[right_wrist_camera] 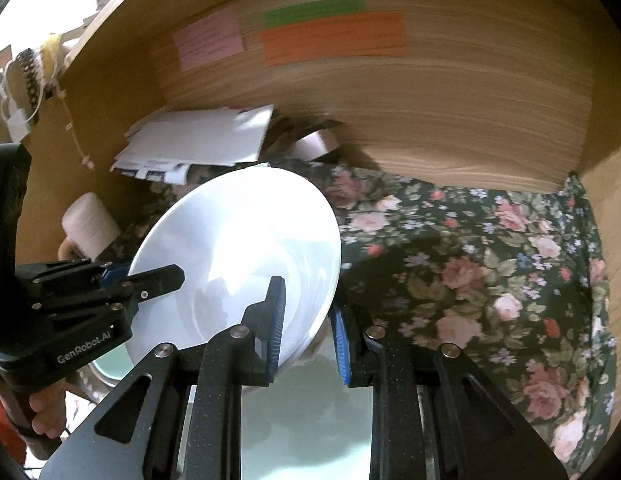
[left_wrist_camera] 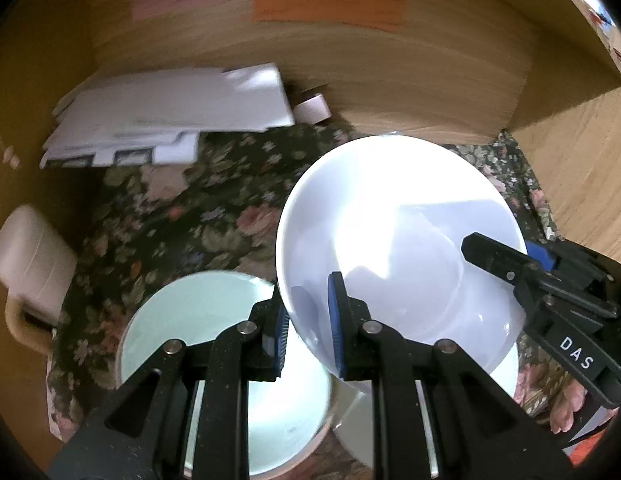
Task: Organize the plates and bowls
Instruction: 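Carry the white bowl with both tools over the stacked bowls, then lower the white bowl into the mint-green bowl and open both tools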
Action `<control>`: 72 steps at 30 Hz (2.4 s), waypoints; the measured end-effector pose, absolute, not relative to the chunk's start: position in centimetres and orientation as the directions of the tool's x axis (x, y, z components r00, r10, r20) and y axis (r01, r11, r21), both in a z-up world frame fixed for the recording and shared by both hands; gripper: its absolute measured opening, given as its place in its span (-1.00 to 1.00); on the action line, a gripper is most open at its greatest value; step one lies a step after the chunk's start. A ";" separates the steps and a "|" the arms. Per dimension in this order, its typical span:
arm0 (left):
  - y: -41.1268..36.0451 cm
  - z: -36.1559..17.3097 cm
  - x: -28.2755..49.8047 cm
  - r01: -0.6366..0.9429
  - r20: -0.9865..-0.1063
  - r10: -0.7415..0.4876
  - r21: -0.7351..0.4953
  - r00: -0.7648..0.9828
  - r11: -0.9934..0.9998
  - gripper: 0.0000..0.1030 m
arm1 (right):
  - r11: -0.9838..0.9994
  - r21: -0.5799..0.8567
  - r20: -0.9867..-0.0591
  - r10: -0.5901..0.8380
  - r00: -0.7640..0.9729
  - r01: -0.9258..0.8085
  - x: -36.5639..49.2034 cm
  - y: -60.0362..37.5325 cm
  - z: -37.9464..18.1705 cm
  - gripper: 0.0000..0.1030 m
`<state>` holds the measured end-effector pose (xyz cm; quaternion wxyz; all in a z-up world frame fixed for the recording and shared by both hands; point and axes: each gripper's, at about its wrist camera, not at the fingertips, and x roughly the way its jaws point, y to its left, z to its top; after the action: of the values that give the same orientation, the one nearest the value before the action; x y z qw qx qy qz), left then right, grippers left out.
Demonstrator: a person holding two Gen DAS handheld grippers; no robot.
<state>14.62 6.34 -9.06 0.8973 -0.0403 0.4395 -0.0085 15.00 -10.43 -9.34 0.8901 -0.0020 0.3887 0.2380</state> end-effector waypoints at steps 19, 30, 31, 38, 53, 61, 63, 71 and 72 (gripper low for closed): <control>13.5 -9.9 10.7 -0.146 -0.793 0.000 -0.113 0.609 0.983 -0.65 | 0.813 0.205 -0.710 0.507 0.489 -0.545 13.9 -3.8 -10.6 -0.61; 16.0 -10.2 9.7 -0.191 -0.804 0.020 -0.117 0.594 0.975 -0.65 | 0.787 0.201 -0.733 0.516 0.444 -0.583 13.6 -0.8 -11.6 -0.61; 16.2 -10.2 9.6 -0.192 -0.805 0.024 -0.113 0.593 0.975 -0.65 | 0.786 0.201 -0.736 0.515 0.439 -0.585 13.6 -0.6 -11.7 -0.61; 16.9 -11.0 9.4 -0.203 -0.813 0.034 -0.105 0.581 0.973 -0.65 | 0.780 0.194 -0.756 0.505 0.416 -0.595 13.5 0.7 -12.4 -0.61; 16.6 -11.9 9.8 -0.188 -0.829 0.021 -0.102 0.559 0.977 -0.65 | 0.779 0.142 -0.770 0.475 0.426 -0.611 13.4 1.1 -12.9 -0.48; 16.1 -11.5 9.7 -0.190 -0.799 0.074 -0.051 0.597 0.980 -0.51 | 0.759 0.136 -0.776 0.481 0.407 -0.637 13.1 1.1 -13.1 -0.25; 16.1 -11.4 9.8 -0.190 -0.795 0.070 -0.057 0.603 0.980 -0.42 | 0.758 0.134 -0.773 0.483 0.411 -0.638 12.9 1.0 -13.0 -0.16; 15.3 -10.1 9.4 -0.202 -0.732 0.158 0.029 0.663 0.979 0.03 | 0.762 0.131 -0.759 0.489 0.430 -0.635 12.7 0.5 -12.4 0.03; 15.2 -10.0 9.4 -0.195 -0.731 0.154 0.028 0.665 0.980 0.07 | 0.762 0.132 -0.758 0.490 0.431 -0.633 12.8 0.4 -12.4 0.04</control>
<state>9.41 15.23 -9.96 0.9121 -0.0262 0.3978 0.0957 12.77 0.37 -12.44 0.8414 -0.0863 0.4163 0.3336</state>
